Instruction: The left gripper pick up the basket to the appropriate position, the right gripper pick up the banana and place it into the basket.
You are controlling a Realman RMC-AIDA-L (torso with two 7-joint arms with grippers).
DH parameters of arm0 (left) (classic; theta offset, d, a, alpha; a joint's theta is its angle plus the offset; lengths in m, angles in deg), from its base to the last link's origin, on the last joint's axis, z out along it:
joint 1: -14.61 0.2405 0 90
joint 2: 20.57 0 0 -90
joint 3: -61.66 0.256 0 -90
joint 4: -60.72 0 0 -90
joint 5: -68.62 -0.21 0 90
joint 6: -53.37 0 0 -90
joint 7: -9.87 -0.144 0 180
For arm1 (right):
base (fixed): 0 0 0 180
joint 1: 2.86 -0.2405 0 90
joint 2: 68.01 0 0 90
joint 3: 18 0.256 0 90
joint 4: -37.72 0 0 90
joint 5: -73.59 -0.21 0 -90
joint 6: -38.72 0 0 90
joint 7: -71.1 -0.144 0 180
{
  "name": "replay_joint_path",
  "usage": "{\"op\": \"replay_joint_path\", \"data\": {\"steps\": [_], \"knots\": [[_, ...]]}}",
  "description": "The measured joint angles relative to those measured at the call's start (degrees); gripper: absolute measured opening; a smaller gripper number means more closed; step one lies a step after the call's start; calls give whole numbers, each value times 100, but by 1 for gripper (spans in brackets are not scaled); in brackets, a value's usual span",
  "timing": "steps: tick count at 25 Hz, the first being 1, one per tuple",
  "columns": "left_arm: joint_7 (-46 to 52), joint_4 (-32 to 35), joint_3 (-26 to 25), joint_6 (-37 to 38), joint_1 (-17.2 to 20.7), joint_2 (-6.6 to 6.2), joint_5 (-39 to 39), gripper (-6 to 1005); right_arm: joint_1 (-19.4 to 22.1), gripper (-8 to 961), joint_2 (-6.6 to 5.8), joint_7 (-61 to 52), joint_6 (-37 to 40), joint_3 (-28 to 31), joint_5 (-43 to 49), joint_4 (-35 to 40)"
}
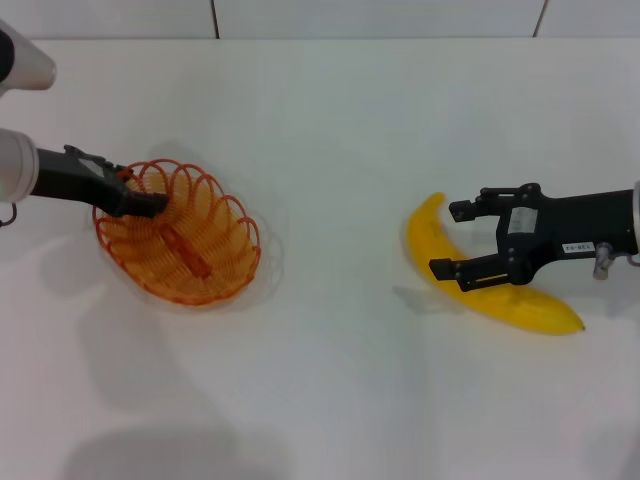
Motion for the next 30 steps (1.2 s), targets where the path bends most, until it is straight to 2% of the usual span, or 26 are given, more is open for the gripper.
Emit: {"op": "replay_joint_path", "data": {"steps": [9, 16, 20, 25, 30], "knots": [[-126, 22, -3, -17, -1, 17, 17, 559, 0, 893, 3, -1, -21, 7, 105, -6], [-184, 38, -8, -30, -1, 16, 49, 315, -6, 894, 16, -1, -52, 9, 193, -6], [-186, 67, -52, -32, -7, 15, 55, 216, -8, 894, 14, -1, -54, 16, 193, -52], [-180, 151, -52, 6, -17, 17, 106, 195, -9, 893, 10, -1, -54, 54, 193, -80], [-175, 322, -20, 139, 17, 70, 298, 189, -9, 894, 9, -1, -59, 71, 176, -80]]}}
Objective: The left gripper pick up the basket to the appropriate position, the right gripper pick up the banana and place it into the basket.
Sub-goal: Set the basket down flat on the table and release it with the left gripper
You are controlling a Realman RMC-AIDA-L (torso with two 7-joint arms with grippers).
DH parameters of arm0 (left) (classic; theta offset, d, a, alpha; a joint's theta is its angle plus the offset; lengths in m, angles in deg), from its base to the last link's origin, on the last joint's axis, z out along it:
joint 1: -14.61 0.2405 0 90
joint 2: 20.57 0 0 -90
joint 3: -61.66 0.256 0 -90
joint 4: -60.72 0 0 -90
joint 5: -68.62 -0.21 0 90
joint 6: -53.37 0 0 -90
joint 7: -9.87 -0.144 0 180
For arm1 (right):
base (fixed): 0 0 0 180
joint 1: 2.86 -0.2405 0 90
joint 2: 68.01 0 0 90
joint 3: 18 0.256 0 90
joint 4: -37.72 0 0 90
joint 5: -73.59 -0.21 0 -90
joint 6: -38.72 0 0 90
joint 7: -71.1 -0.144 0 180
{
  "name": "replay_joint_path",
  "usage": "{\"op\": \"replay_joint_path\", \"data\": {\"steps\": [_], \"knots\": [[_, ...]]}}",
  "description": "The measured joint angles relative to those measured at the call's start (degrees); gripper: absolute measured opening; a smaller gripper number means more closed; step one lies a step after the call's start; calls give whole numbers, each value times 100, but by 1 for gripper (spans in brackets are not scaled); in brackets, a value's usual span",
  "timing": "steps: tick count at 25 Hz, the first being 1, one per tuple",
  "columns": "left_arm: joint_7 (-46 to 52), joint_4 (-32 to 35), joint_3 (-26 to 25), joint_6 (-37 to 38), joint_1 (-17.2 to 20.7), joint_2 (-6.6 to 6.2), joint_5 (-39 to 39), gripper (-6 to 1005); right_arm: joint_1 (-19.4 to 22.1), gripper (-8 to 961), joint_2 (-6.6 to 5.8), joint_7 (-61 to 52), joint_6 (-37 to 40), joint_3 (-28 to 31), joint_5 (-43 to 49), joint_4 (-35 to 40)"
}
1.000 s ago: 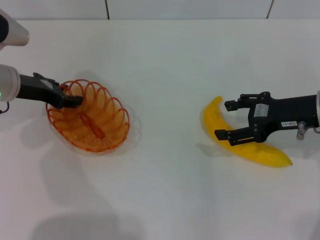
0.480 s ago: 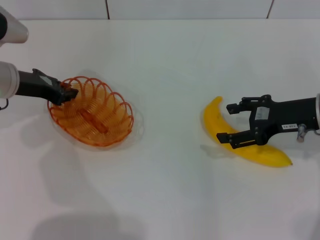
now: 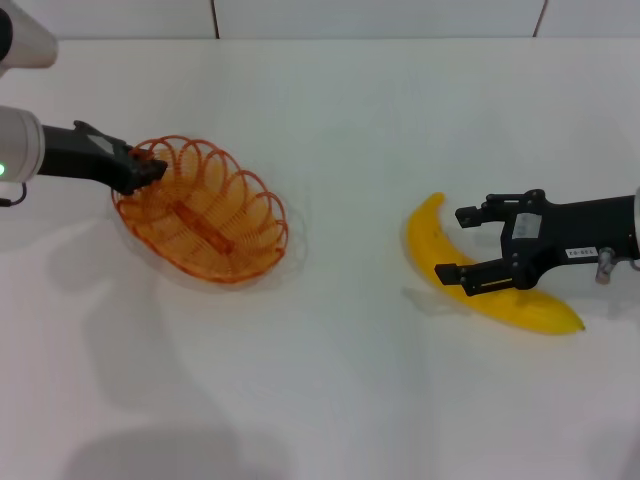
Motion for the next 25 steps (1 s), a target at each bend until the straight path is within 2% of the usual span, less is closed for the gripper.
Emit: {"op": "replay_joint_path", "data": {"steps": [8, 12, 25], "knots": [[-5, 261, -27, 350, 20, 5, 360, 171, 0, 893, 0, 10, -11, 0, -13, 3], [-12, 323, -22, 361, 29, 5, 511, 141, 0, 893, 0, 16, -11, 0, -17, 8], [-104, 346, 7, 345, 7, 7, 947, 140, -1, 894, 0, 4, -11, 0, -18, 31]]}}
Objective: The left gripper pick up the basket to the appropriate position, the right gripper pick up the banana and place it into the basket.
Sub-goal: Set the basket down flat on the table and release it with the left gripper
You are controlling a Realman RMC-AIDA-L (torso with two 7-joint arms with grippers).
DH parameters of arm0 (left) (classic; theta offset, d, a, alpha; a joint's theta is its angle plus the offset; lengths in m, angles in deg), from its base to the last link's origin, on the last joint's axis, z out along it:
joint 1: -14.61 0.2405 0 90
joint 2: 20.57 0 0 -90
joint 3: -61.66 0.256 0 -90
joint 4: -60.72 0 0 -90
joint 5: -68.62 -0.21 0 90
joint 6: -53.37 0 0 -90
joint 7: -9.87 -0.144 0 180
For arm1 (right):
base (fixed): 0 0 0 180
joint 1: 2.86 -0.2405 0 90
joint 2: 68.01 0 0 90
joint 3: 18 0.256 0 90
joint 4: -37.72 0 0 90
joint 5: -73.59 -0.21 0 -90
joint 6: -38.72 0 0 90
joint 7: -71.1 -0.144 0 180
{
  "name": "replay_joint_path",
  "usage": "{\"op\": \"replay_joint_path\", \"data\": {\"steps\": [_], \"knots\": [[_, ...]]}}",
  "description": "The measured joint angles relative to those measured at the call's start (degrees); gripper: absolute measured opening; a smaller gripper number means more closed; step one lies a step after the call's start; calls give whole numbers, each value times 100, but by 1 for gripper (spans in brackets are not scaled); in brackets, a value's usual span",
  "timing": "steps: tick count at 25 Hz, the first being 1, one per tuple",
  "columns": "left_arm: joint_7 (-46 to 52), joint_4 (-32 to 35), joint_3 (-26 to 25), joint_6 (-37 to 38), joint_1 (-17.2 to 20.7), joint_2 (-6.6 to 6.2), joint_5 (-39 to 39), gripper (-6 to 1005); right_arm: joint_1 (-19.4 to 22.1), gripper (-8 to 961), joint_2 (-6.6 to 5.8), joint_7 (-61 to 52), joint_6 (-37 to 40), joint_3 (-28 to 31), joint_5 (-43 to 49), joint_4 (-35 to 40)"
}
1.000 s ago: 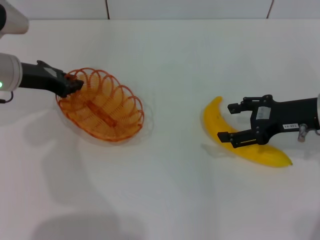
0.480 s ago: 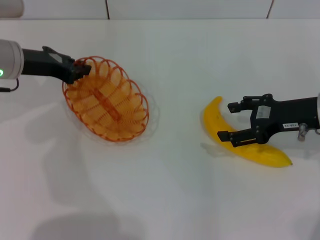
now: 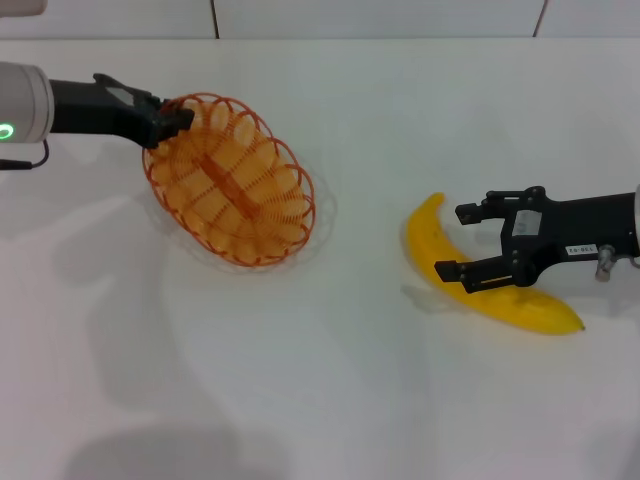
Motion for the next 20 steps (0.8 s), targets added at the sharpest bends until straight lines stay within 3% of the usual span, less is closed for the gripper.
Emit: {"op": "replay_joint_path", "data": {"steps": [20], "knots": [[-229, -114, -58, -329, 257, 15, 444, 141, -80, 893, 0, -4, 0, 0, 27, -18]]}}
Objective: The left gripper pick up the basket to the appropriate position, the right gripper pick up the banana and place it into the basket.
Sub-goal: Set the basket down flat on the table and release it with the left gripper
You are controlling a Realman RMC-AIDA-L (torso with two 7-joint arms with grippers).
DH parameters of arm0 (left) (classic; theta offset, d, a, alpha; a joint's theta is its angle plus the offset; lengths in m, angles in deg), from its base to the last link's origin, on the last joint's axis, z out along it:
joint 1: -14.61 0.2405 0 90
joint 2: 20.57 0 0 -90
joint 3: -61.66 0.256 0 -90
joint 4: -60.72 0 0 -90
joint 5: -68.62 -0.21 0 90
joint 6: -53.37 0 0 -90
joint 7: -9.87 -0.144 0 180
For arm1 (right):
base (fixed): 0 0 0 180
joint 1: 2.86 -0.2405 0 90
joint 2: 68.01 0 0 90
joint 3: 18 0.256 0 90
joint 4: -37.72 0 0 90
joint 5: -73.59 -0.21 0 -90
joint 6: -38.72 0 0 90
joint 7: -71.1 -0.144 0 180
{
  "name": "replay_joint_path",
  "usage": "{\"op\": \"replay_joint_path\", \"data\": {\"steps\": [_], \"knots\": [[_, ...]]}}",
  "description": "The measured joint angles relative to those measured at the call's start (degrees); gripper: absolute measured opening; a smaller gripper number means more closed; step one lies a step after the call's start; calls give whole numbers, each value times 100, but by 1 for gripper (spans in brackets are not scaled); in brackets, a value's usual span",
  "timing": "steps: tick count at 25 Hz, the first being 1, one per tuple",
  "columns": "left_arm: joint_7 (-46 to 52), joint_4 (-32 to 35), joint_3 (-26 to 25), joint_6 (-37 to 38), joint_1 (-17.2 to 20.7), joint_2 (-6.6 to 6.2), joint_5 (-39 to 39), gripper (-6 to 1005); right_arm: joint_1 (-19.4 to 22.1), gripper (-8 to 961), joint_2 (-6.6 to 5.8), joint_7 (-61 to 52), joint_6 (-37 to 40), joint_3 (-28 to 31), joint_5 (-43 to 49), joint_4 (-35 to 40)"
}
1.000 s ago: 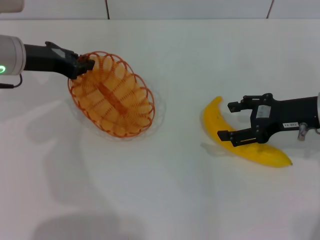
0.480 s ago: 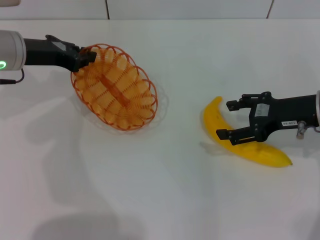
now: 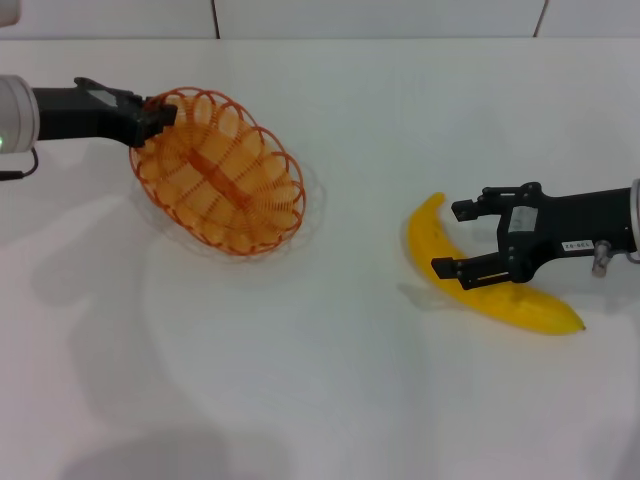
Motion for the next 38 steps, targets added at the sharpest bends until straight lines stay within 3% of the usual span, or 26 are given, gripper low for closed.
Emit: {"op": "replay_joint_path", "data": {"steps": [17, 23, 38], "knots": [[-229, -119, 20, -29, -352, 104, 203, 140, -46, 893, 0, 0, 0, -29, 8, 1], [-306, -543, 12, -372, -449, 109, 259, 143, -57, 894, 5, 0, 0, -54, 8, -6], [-470, -790, -152, -606, 25, 118, 827, 162, -81, 894, 2, 0, 0, -66, 28, -83]]}}
